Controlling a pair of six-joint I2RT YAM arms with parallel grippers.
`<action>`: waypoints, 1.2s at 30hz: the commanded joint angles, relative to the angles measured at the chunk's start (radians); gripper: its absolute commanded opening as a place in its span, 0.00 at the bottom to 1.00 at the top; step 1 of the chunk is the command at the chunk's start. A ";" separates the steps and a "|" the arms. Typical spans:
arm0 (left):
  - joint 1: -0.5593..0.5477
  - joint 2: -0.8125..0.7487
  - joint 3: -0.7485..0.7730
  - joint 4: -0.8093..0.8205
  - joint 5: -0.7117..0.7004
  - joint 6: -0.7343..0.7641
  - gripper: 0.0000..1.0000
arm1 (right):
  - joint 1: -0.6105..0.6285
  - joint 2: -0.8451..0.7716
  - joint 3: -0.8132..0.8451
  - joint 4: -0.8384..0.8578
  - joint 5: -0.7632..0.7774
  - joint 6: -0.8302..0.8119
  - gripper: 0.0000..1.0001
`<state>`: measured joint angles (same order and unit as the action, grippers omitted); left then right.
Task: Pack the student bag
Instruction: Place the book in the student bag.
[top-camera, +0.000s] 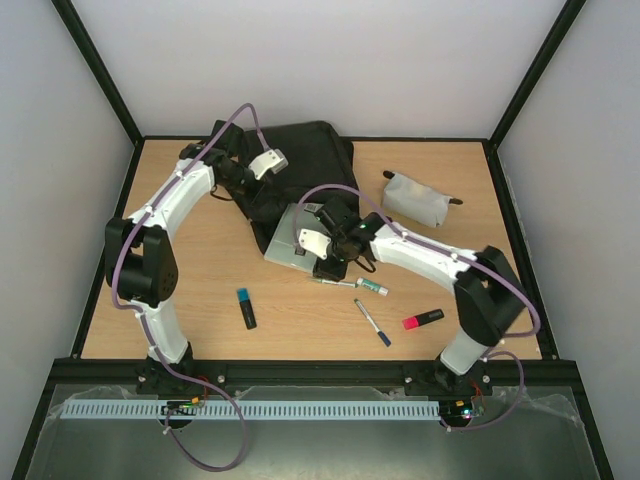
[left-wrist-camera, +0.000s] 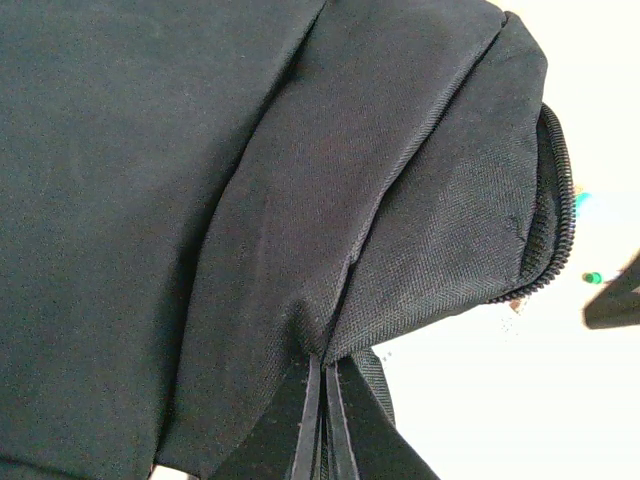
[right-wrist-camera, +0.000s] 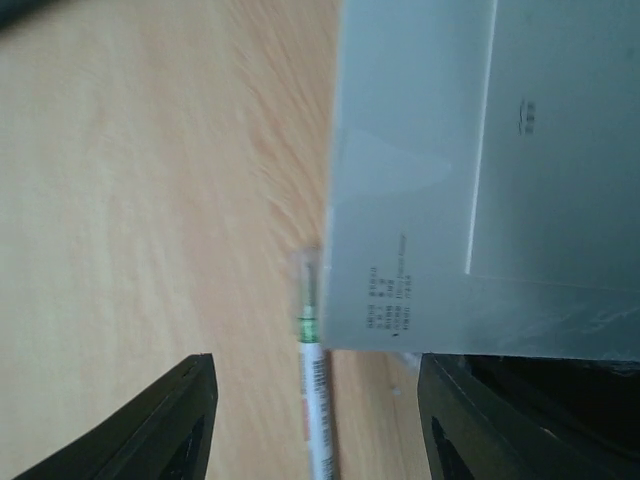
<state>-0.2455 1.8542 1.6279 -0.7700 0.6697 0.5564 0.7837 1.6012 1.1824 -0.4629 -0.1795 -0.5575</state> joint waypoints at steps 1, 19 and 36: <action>0.005 -0.045 0.049 0.037 0.054 0.006 0.02 | 0.010 0.094 0.057 0.049 0.162 0.006 0.57; 0.005 -0.049 0.049 0.012 0.055 0.032 0.02 | 0.068 0.215 0.095 0.015 0.133 -0.090 0.71; 0.005 -0.033 0.084 -0.024 0.080 0.051 0.02 | 0.046 0.229 0.031 0.205 0.443 -0.250 0.66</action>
<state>-0.2455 1.8507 1.6646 -0.8112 0.6777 0.5865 0.8455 1.8236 1.2381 -0.3225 0.1581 -0.7376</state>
